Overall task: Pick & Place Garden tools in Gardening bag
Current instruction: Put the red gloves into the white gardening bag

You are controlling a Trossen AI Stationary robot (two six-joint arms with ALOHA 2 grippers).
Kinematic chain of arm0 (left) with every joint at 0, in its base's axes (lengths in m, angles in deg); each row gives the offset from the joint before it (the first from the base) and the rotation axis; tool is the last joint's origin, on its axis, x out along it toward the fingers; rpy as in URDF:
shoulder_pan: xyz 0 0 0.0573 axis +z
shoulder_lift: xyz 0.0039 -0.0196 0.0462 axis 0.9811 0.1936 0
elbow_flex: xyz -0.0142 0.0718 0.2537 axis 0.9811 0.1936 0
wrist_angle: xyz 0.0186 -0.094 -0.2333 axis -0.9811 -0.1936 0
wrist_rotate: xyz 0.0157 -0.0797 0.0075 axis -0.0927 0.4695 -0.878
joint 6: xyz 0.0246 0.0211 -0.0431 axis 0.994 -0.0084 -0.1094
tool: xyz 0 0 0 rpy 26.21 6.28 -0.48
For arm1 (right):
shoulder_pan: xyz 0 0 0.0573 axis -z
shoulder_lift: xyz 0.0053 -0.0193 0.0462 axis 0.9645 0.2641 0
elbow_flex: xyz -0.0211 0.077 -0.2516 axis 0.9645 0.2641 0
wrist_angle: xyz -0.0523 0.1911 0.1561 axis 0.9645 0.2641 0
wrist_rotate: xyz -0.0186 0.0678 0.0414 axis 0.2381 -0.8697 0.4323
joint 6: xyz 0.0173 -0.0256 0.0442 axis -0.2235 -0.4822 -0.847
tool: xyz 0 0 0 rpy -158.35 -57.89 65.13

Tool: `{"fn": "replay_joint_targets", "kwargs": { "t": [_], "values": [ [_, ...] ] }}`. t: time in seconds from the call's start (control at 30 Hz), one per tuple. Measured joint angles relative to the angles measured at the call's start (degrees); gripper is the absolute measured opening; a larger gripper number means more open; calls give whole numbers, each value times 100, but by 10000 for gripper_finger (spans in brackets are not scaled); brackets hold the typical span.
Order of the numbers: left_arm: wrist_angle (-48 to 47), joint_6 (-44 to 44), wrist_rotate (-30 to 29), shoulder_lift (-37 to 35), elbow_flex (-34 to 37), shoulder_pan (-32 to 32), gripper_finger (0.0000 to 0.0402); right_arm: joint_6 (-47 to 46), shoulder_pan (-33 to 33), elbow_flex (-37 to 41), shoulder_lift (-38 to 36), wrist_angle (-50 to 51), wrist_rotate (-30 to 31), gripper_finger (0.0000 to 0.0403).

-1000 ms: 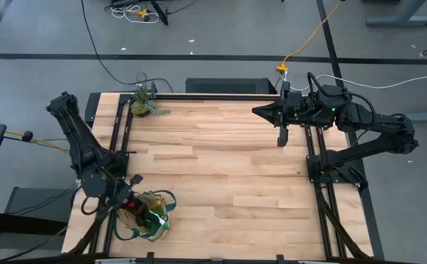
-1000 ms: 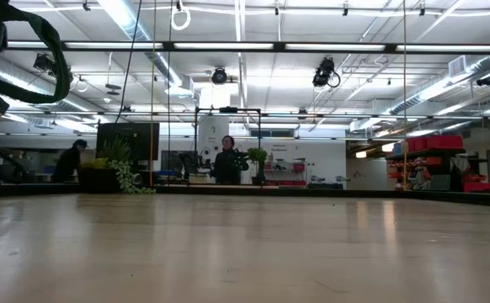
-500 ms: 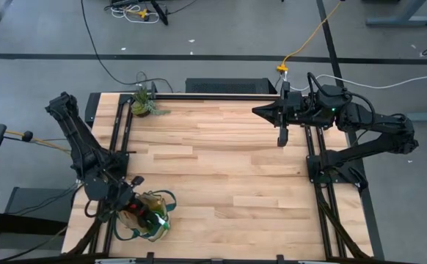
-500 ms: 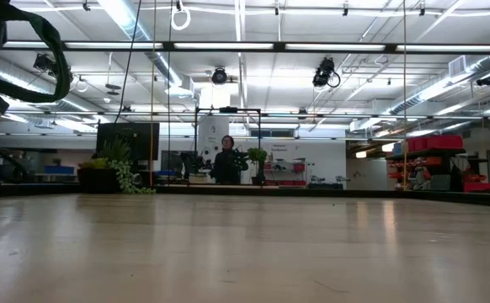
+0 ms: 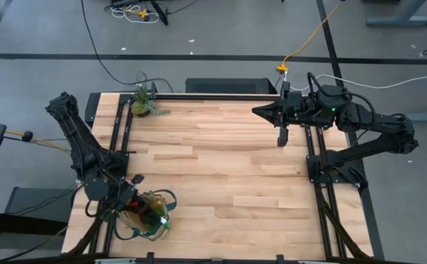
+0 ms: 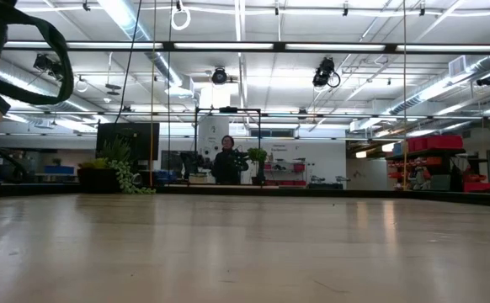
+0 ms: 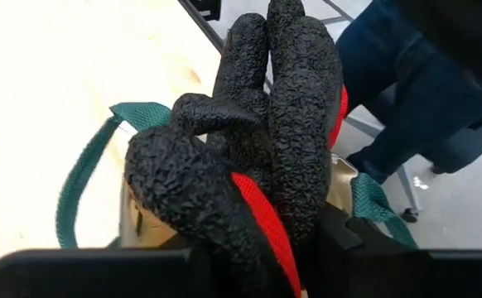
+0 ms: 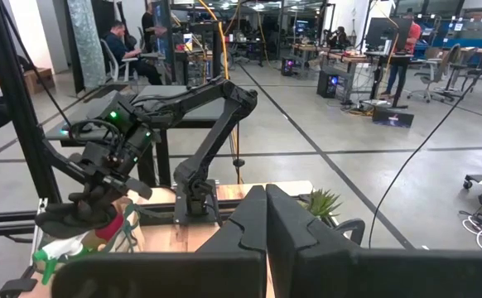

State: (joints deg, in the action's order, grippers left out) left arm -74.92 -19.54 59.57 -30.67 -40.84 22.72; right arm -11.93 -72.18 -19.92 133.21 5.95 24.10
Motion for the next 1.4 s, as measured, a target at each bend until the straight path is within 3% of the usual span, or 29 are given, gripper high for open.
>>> {"fn": "replay_joint_targets", "kwargs": {
  "t": [0.5, 0.93, 1.4],
  "values": [
    [96, 239, -72, 0, 0, 0, 145, 0, -1, 0, 0, 3, -3, 0],
    [-197, 86, -57, -2, -2, 2, 234, 0, 1, 0, 0, 4, -49, 0],
    [-225, -67, 206, -55, -4, 2, 277, 0, 1, 0, 0, 6, -47, 0]
  ]
}}
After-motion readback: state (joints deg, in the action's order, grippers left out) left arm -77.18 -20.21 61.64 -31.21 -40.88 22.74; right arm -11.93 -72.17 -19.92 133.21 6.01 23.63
